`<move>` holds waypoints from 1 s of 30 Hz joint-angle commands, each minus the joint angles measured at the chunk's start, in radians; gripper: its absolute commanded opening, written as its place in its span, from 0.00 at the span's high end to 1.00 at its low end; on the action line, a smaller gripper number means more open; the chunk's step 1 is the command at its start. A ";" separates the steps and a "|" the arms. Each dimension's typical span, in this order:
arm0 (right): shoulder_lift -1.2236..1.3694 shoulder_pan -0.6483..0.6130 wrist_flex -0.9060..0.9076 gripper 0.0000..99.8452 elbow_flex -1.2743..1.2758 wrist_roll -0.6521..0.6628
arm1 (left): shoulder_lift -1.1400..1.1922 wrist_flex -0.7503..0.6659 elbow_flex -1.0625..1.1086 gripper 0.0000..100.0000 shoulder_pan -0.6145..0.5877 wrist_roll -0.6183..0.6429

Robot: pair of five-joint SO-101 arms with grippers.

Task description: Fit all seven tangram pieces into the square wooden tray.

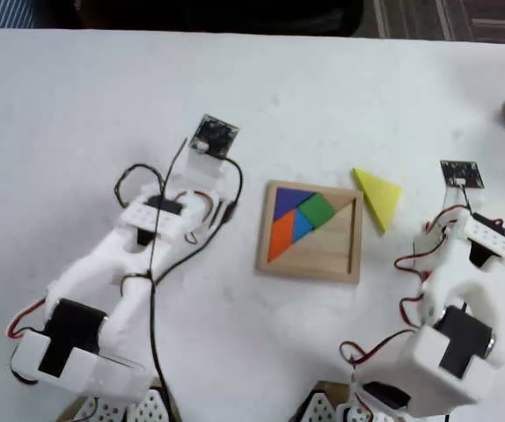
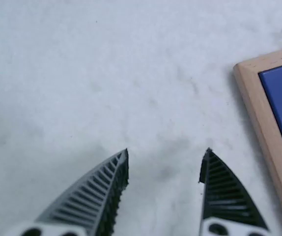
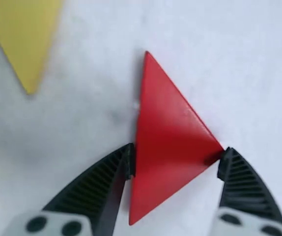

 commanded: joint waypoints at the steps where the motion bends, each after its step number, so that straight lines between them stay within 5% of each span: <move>1: 0.051 0.007 -0.007 0.73 -0.075 -0.006 | -0.002 -0.023 -0.055 0.76 -0.015 -0.008; 15: 0.209 0.010 0.012 0.74 -0.158 0.000 | -0.002 -0.023 -0.055 0.76 -0.015 -0.008; 22: 0.236 0.008 0.005 0.90 -0.160 0.003 | -0.002 -0.023 -0.055 0.76 -0.015 -0.008; 30: 0.236 0.008 0.007 0.90 -0.158 0.005 | -0.002 -0.023 -0.055 0.76 -0.015 -0.008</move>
